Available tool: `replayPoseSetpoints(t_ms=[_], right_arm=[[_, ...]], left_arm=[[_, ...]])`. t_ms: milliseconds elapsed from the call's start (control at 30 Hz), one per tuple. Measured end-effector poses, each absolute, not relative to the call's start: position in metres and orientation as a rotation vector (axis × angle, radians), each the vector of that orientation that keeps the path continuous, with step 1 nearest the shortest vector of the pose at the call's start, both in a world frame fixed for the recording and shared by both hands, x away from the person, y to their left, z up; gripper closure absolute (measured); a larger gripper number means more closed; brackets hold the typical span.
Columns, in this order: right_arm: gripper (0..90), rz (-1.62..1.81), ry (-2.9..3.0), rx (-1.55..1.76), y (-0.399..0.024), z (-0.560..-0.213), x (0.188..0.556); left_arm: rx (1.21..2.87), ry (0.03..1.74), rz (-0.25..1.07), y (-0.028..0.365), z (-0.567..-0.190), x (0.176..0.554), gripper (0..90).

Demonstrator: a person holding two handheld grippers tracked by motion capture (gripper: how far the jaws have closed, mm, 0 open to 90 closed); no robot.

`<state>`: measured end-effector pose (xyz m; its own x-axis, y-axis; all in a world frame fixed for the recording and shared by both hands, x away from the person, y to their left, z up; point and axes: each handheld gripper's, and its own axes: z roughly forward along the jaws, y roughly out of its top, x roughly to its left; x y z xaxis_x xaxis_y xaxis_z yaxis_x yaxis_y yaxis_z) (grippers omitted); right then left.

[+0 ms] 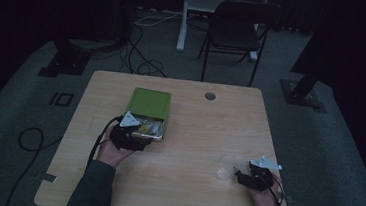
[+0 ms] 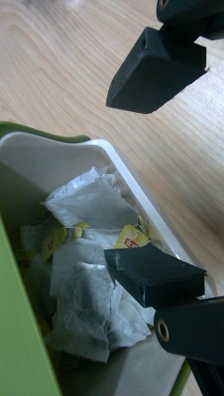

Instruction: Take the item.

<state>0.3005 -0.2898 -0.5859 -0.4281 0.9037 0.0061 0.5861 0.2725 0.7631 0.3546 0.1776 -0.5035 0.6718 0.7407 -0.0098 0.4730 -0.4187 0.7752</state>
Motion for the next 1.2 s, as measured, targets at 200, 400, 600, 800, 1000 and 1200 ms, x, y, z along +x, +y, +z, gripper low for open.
replayPoseSetpoints(t_ms=[200, 400, 600, 800, 1000, 1200], right_arm=[[28.5, 0.986, 2.115, 1.343, -0.290, -0.586, 0.300], [28.5, 0.986, 2.115, 1.343, -0.290, -0.586, 0.300], [28.5, 0.986, 2.115, 1.343, -0.290, -0.586, 0.300], [28.2, 0.985, 2.117, 1.342, -0.290, -0.586, 0.300], [28.2, 0.985, 2.117, 1.342, -0.290, -0.586, 0.300], [28.2, 0.985, 2.117, 1.342, -0.290, -0.586, 0.300]], left_arm=[[2.080, 0.937, 0.415, 0.175, -0.510, 0.361, 24.1], [2.089, 0.935, 0.410, 0.168, -0.517, 0.367, 24.1], [2.103, 0.947, 0.386, 0.167, -0.522, 0.372, 24.3], [2.121, 0.953, 0.365, 0.164, -0.528, 0.376, 24.7], [2.152, 0.956, 0.359, 0.164, -0.531, 0.376, 26.8], [2.158, 0.955, 0.353, 0.163, -0.530, 0.373, 26.8]])
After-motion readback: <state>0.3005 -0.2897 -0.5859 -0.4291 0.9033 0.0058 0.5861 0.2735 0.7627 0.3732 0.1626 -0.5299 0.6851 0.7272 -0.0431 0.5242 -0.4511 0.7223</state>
